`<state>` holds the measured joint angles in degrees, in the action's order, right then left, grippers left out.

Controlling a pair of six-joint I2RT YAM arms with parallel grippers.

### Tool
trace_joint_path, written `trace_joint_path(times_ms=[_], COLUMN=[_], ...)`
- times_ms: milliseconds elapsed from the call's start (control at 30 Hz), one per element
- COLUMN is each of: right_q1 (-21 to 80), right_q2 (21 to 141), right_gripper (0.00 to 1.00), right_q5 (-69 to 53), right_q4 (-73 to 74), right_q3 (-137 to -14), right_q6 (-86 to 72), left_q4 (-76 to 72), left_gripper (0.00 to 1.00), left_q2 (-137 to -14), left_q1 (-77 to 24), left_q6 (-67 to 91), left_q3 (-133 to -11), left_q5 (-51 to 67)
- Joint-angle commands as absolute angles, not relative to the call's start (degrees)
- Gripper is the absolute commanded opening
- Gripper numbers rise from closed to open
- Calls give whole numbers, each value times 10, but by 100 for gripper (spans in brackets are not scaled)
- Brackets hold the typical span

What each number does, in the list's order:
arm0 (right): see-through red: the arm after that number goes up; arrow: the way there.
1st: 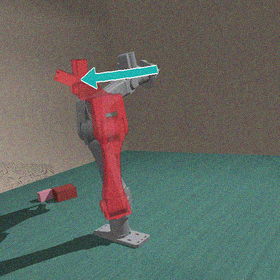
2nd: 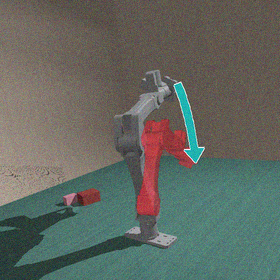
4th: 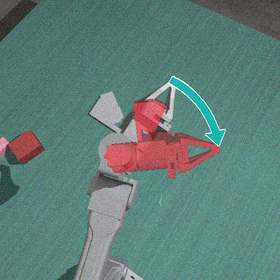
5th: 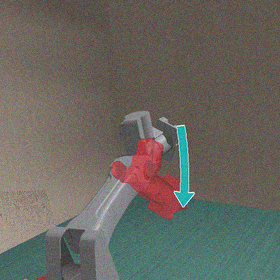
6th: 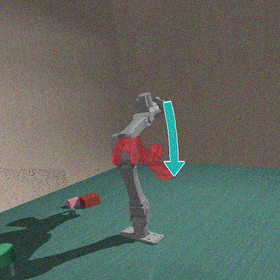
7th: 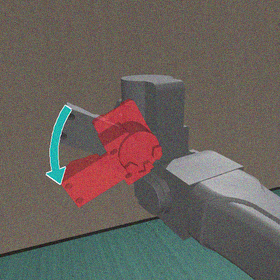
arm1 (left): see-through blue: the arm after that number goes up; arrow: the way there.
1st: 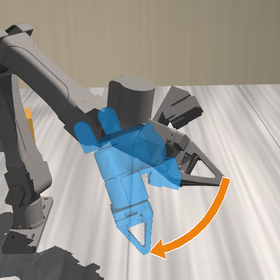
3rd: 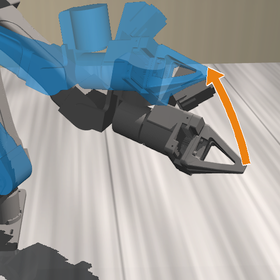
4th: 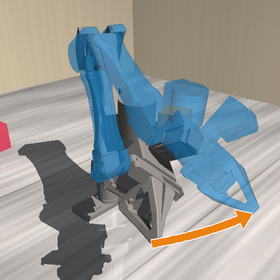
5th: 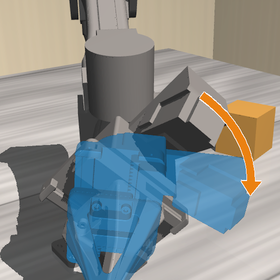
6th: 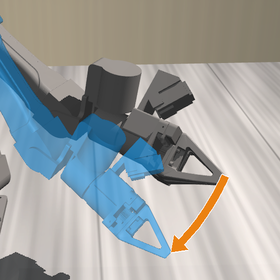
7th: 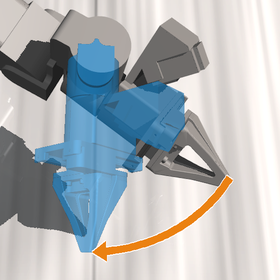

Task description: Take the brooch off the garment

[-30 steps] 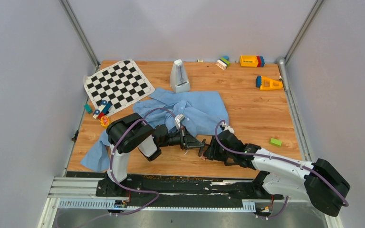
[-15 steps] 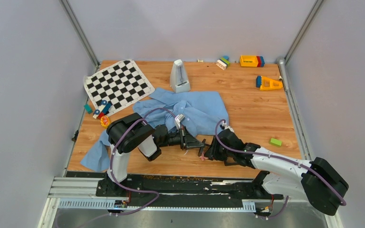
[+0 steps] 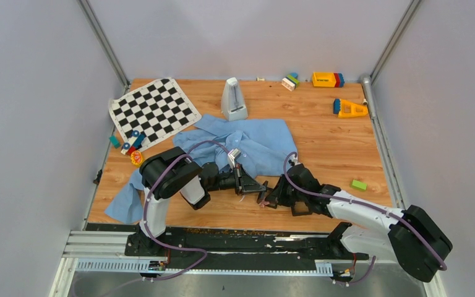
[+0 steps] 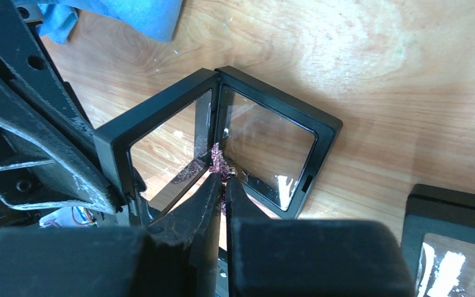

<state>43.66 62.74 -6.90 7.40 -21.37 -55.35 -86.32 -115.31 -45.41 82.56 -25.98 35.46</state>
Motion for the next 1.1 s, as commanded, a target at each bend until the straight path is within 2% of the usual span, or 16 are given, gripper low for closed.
trace_joint_path(times_ms=[0, 67, 400, 767, 1000, 1067], right_q1=[428, 423, 376, 352, 349, 348], right_q2=[634, 631, 583, 643, 618, 600], right_gripper=[4, 0, 0, 0, 18, 27], right_q5=[-111, -118, -133, -156, -119, -112], right_q4=[29, 29, 55, 45, 86, 100], right_q3=[-208, -208, -198, -221, -227, -228], right_q6=[-561, -560, -533, -500, -486, -485], left_q4=[-887, -887, -887, -887, -887, -887], left_gripper=[0, 0, 0, 0, 0, 0], left_q2=[-1161, -1161, -1163, -1164, -1164, -1165], left_q1=[-458, -458, -458, -458, -458, -458], left_q6=[823, 823, 825, 827, 824, 824], left_q3=[-266, -266, -264, -265, -262, -262], left_q5=[354, 354, 352, 352, 348, 347])
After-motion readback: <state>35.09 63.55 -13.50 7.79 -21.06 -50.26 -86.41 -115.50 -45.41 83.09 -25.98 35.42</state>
